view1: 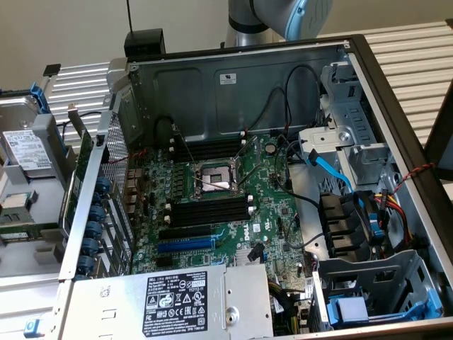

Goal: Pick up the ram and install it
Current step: 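Pick up the ram and move it above insertion slot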

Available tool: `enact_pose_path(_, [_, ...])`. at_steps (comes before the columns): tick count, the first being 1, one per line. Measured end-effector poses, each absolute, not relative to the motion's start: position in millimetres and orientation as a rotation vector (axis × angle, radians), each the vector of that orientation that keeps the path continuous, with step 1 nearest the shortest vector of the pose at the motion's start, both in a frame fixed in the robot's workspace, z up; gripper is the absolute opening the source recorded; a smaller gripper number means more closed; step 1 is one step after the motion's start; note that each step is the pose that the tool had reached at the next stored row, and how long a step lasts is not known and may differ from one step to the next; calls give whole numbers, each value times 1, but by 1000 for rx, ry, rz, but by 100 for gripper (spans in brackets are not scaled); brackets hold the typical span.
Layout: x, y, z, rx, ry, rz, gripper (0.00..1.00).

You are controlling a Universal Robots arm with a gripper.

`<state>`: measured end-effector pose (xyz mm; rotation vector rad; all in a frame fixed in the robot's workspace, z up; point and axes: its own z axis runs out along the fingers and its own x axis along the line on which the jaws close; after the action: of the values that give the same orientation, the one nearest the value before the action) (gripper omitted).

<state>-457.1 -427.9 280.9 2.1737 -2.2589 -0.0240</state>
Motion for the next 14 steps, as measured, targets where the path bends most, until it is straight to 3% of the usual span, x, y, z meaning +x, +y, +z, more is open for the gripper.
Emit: enact_pose_path(14, [-434, -428, 344, 2173, -2258, -24, 12])
